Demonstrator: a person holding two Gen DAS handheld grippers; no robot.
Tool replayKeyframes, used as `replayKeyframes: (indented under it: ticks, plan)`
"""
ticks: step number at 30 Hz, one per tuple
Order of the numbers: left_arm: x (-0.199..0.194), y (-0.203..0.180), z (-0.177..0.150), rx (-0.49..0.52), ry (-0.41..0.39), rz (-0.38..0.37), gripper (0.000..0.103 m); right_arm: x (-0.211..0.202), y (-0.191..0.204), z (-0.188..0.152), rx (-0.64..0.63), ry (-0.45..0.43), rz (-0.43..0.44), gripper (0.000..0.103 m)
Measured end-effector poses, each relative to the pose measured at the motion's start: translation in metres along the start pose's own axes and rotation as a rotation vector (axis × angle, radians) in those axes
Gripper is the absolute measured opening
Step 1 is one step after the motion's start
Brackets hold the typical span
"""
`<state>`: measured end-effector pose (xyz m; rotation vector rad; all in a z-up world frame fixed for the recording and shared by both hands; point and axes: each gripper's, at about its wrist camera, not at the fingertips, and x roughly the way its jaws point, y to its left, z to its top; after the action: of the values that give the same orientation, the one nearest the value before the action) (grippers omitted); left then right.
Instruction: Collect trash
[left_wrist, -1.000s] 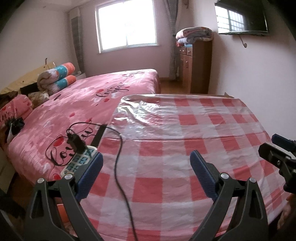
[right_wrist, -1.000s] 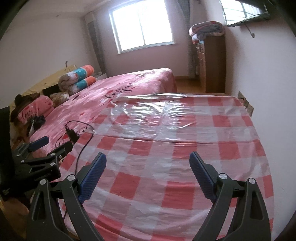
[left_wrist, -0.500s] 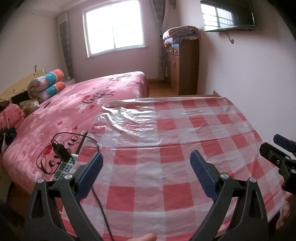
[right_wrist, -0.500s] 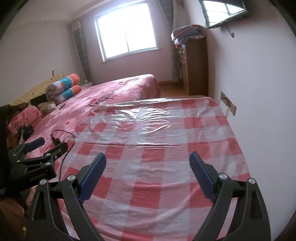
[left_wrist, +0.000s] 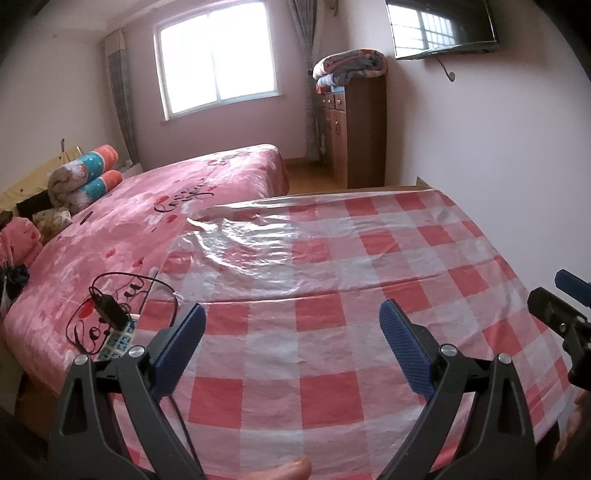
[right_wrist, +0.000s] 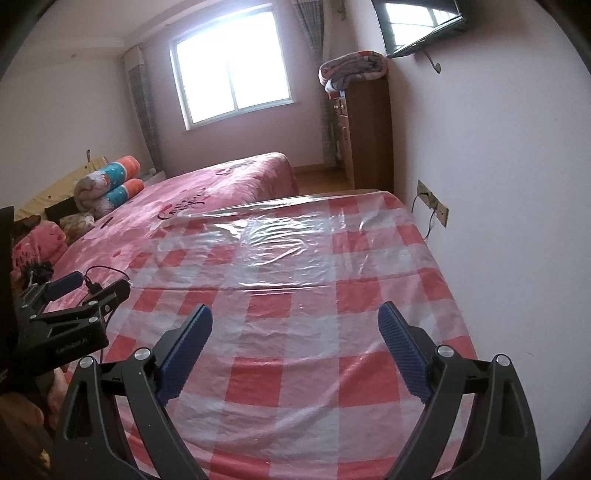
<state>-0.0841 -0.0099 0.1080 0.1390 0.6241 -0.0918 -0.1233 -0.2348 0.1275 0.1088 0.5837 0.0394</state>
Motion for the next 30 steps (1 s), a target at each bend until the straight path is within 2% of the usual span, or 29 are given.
replayKeyframes:
  ticks: [13,30]
  plan:
    - [-0.006,0.004,0.001,-0.019,-0.021,-0.012,0.095,-0.01,-0.001,0.003,-0.022,-0.037,-0.041,0.09]
    - [-0.011,0.008,0.003,-0.022,-0.035,-0.012,0.095,-0.011,0.016,0.005,-0.079,-0.047,-0.041,0.09]
